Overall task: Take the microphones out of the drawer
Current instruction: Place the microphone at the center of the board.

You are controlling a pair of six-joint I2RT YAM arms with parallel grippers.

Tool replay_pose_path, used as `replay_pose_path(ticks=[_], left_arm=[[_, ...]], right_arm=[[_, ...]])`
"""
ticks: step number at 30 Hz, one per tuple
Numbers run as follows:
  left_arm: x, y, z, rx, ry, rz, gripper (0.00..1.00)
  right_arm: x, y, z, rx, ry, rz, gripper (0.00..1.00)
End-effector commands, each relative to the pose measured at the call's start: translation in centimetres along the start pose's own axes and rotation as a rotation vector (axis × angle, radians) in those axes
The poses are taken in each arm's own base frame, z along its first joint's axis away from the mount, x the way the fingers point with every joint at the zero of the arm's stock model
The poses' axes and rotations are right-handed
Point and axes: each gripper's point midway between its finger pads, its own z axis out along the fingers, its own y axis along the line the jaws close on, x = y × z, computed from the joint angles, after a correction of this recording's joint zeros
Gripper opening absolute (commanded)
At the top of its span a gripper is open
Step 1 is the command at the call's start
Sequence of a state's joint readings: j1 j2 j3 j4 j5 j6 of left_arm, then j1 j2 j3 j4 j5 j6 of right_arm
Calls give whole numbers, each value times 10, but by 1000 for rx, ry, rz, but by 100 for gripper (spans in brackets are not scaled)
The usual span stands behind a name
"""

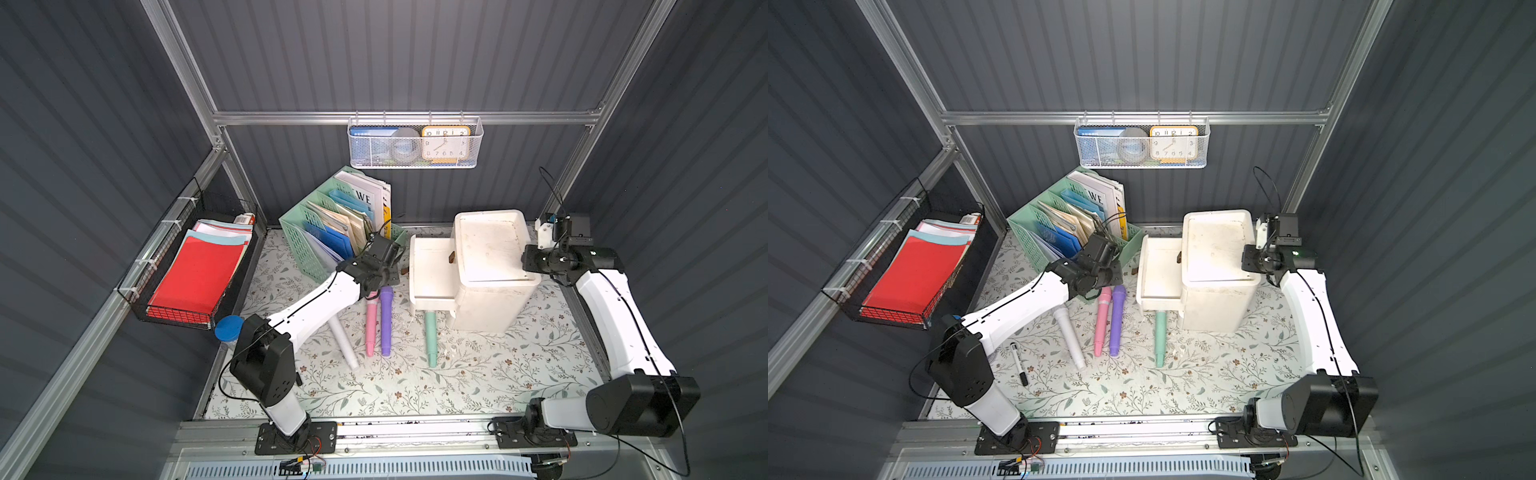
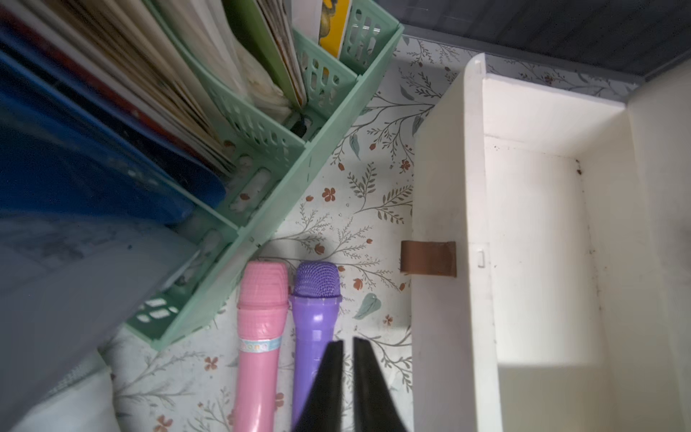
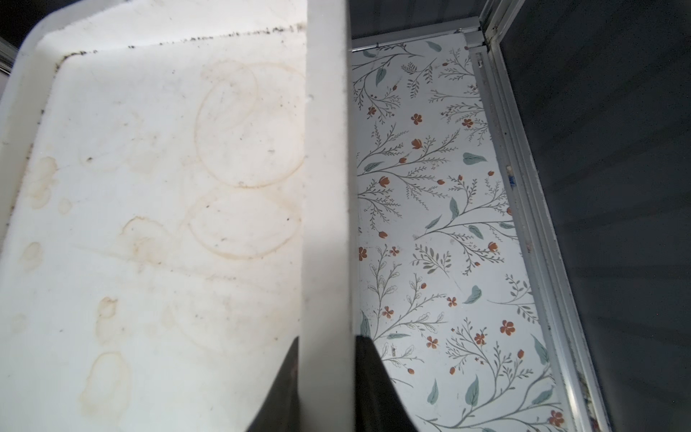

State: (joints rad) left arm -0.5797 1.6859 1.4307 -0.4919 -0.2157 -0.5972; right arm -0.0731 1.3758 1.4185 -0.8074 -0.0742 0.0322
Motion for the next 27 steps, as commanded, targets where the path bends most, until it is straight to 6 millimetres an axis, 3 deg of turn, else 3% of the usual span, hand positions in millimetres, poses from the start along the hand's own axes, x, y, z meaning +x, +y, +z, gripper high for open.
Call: replay_pose_path(ticks=[1, 6, 13, 19, 27], left_arm=[[-15, -32, 0, 140, -1, 19, 0], [-10, -55, 21, 223, 66, -3, 0], [12, -49, 45, 192, 157, -62, 0], [20, -48, 52, 189, 190, -81, 0], [25, -77, 52, 348, 229, -52, 0]], right_arm=[[56, 12, 15, -81, 218, 111, 2], [58, 12, 14, -77, 220, 112, 2], [59, 10, 14, -71, 220, 112, 2], [60, 11, 16, -74, 223, 113, 2], [60, 11, 17, -74, 226, 113, 2]])
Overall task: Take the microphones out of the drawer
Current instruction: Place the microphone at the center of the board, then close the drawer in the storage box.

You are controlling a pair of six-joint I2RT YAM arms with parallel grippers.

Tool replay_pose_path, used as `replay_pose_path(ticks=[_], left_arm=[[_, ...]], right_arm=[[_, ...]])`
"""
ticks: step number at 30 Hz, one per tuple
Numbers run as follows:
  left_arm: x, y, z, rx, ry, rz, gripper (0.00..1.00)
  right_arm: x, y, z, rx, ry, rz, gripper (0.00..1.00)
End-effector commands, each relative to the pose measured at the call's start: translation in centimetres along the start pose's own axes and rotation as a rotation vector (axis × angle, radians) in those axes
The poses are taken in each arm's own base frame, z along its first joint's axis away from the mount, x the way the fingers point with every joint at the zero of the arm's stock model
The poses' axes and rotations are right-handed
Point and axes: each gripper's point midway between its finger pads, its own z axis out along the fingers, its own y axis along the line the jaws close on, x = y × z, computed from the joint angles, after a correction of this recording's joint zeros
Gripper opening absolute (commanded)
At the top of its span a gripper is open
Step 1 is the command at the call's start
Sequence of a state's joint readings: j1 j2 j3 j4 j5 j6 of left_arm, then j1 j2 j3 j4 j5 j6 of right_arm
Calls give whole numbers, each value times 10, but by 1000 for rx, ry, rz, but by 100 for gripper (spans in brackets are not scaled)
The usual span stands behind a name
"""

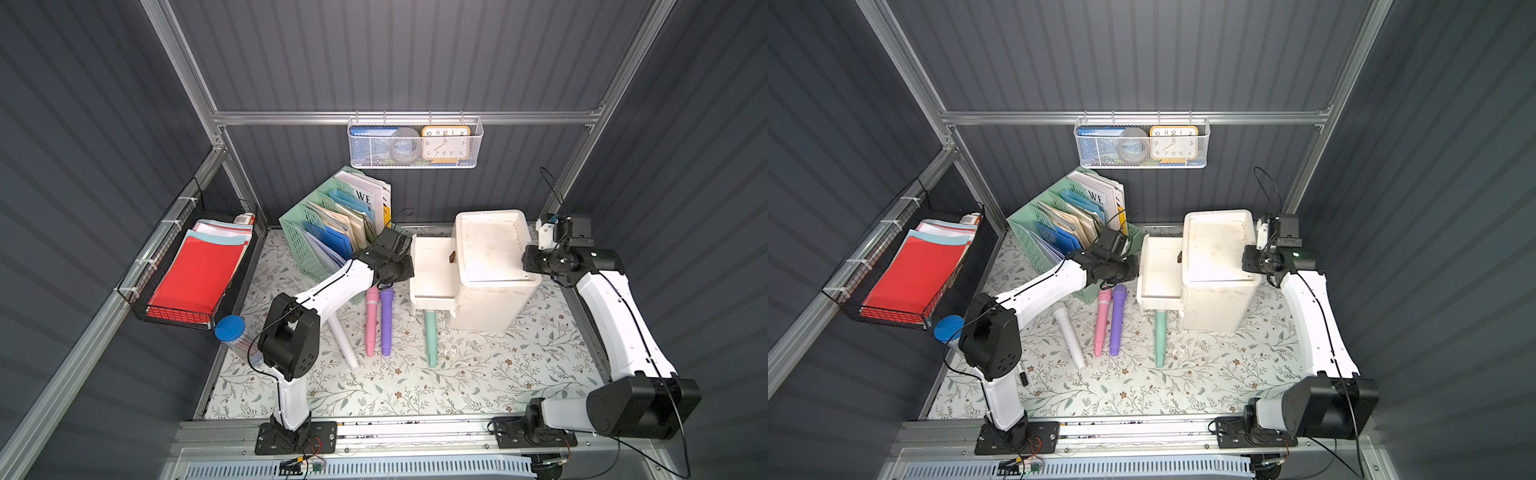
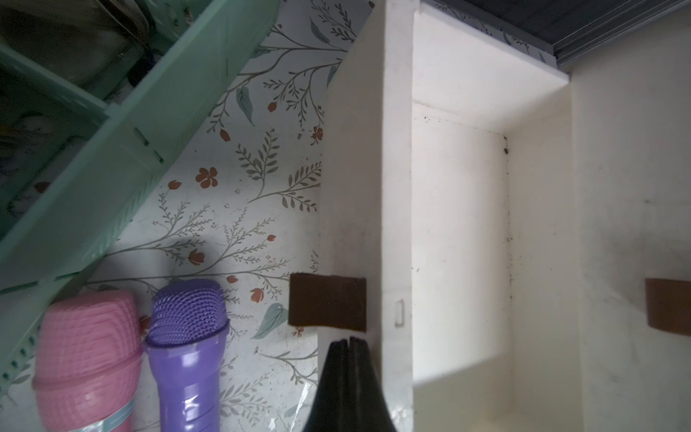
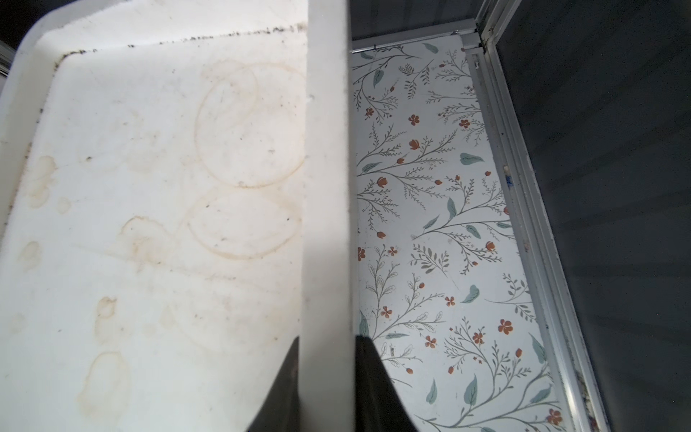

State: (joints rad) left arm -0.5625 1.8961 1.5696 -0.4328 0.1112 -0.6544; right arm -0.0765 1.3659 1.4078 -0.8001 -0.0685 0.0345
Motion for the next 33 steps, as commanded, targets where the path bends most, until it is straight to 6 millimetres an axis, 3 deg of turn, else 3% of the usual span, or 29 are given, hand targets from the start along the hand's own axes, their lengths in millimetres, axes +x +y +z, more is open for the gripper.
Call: replay_pose_path(ticks=[1, 21, 33], left_arm=[[7, -21, 8, 116, 47, 22, 0], [25, -85, 26, 429, 190, 40, 0], [33, -106, 38, 483, 252, 66, 0]], right_arm=[[60, 13, 17, -80, 235, 108, 2], [60, 13, 18, -79, 237, 106, 2], [62, 13, 19, -82, 244, 109, 2]])
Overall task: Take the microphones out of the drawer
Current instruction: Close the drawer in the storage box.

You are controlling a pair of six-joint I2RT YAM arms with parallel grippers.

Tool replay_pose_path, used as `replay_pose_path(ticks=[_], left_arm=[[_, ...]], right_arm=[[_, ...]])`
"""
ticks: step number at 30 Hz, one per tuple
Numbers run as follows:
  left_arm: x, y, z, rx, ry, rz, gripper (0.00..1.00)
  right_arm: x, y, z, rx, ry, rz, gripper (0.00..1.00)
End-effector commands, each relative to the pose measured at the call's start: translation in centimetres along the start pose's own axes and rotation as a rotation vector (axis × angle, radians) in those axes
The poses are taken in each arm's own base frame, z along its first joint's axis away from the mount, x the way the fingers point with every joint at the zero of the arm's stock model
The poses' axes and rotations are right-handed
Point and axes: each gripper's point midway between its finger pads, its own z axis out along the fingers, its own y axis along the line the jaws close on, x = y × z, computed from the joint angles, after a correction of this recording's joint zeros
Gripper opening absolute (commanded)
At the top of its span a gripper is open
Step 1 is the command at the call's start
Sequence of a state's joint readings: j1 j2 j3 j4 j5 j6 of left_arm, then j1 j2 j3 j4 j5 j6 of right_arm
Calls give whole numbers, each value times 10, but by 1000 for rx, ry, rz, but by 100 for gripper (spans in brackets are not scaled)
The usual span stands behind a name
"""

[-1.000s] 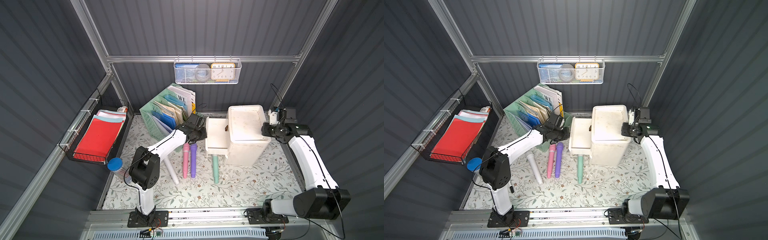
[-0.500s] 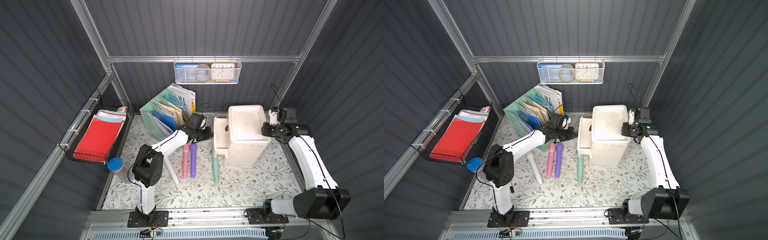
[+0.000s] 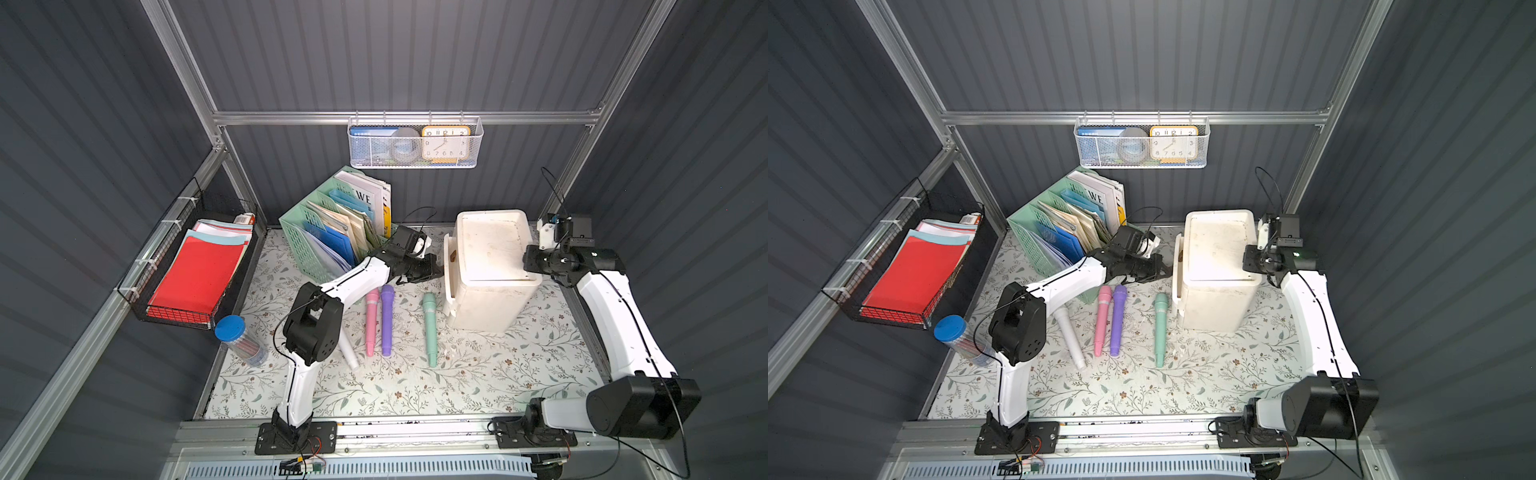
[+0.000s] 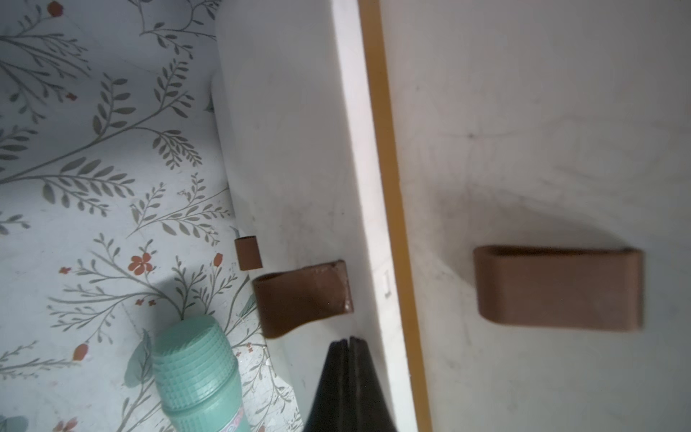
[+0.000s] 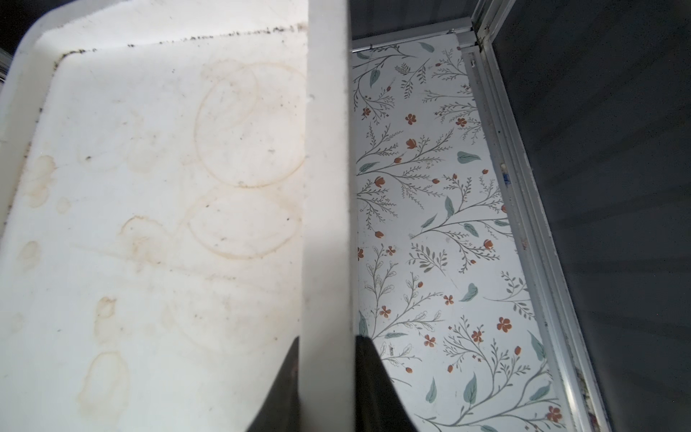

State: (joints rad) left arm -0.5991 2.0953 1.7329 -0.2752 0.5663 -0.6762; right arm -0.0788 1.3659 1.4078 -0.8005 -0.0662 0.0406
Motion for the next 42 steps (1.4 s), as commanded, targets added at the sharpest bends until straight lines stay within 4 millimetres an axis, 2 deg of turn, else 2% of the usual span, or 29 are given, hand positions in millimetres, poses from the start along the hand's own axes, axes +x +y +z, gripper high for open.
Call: replay_pose_path(ticks=[1, 22, 27, 30, 35, 38, 42], left_arm=[[7, -9, 11, 41, 48, 16, 0], [13, -25, 31, 95, 92, 28, 0], [15, -17, 27, 67, 88, 19, 1], [11, -6, 19, 39, 55, -7, 6], [6, 10, 10, -1, -4, -67, 23], [4, 17, 10, -12, -27, -111, 34], [3, 26, 18, -6, -37, -179, 38]], right_arm=[[62, 14, 19, -86, 247, 99, 2], [64, 13, 18, -82, 244, 99, 2], [64, 12, 17, -76, 243, 97, 2], [64, 11, 17, -70, 242, 95, 2], [65, 13, 18, -79, 247, 98, 2], [65, 12, 18, -77, 246, 99, 2], [64, 13, 17, -80, 245, 99, 2]])
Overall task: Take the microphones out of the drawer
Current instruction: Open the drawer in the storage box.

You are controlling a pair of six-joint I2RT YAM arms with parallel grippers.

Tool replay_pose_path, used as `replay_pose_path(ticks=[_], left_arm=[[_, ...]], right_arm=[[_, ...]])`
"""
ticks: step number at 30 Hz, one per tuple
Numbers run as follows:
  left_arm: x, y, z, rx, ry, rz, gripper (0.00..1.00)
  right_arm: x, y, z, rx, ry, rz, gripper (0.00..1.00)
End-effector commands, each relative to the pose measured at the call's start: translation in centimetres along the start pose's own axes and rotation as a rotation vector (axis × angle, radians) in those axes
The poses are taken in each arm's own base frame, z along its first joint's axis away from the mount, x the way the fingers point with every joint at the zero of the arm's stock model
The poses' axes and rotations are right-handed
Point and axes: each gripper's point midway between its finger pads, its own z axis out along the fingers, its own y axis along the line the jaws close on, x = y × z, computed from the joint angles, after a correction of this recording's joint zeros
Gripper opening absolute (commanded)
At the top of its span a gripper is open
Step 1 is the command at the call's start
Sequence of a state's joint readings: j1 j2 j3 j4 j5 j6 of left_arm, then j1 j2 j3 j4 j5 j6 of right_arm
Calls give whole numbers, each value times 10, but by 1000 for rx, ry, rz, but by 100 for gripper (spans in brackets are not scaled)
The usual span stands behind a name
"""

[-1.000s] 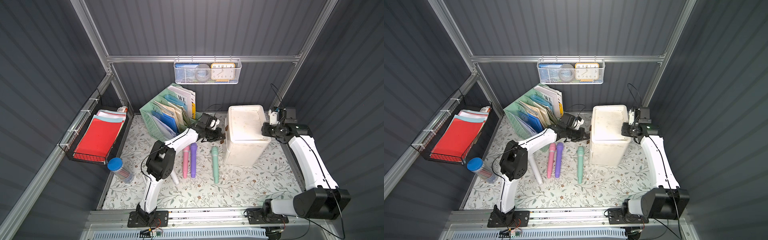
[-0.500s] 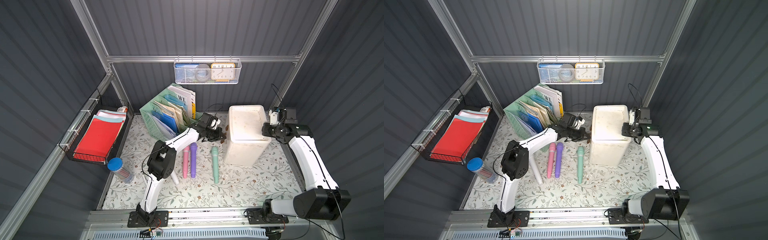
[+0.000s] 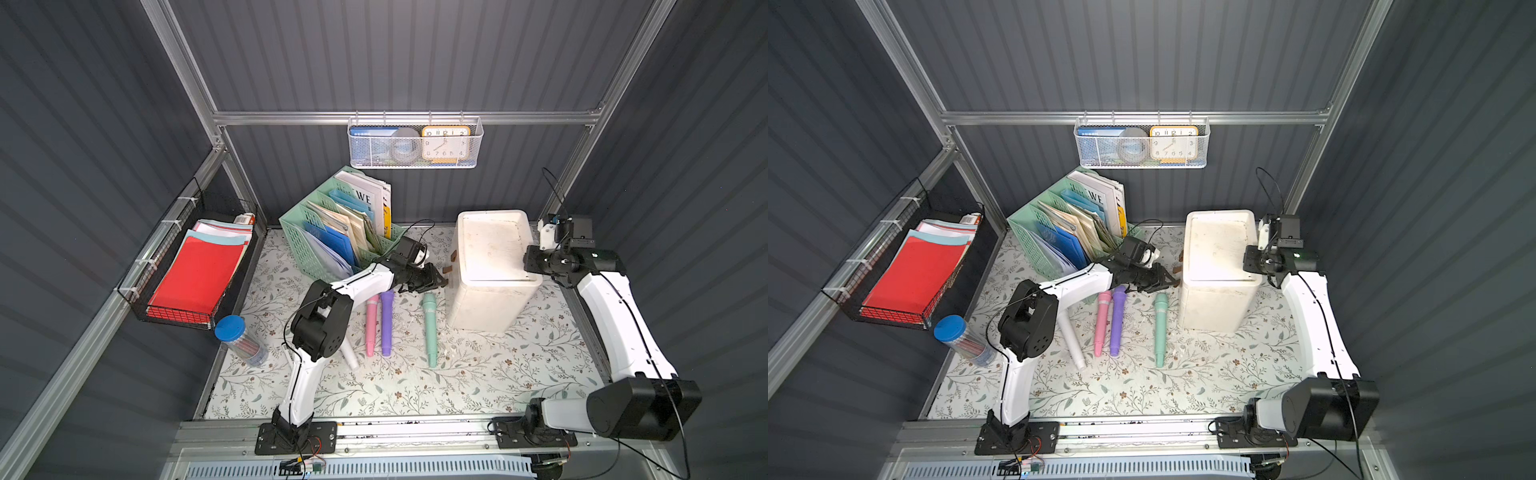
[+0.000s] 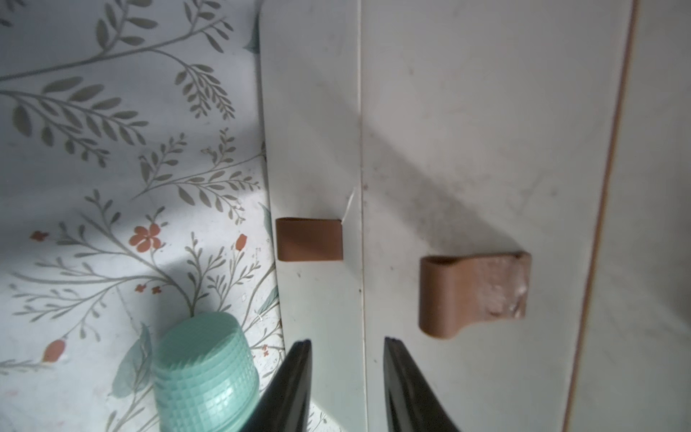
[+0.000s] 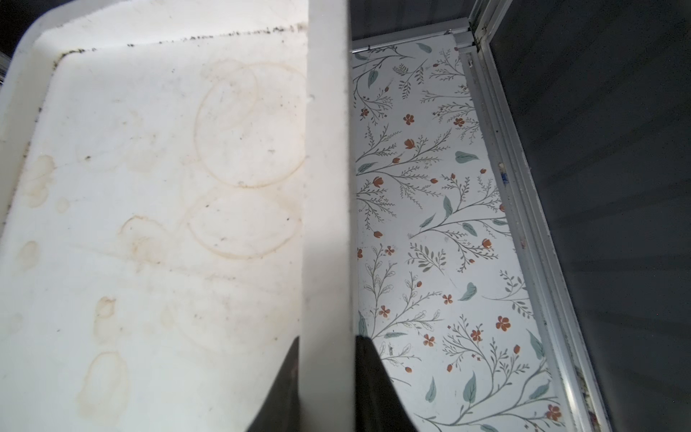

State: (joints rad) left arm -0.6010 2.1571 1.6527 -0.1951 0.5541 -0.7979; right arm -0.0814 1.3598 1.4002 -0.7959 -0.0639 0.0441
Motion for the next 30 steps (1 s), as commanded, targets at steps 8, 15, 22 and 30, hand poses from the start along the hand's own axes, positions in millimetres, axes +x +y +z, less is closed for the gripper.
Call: replay_pose_path(ticks=[8, 15, 22, 30], left_arm=[[-23, -5, 7, 69, -77, -184, 42], [-21, 8, 25, 77, -45, -321, 47], [-19, 23, 36, 61, -48, -413, 48], [-29, 21, 42, 68, -79, -422, 48]], right_arm=[[63, 16, 18, -91, 247, 95, 2], [62, 16, 17, -91, 248, 95, 2], [61, 17, 20, -101, 249, 79, 2], [61, 29, 28, -171, 296, 60, 0]])
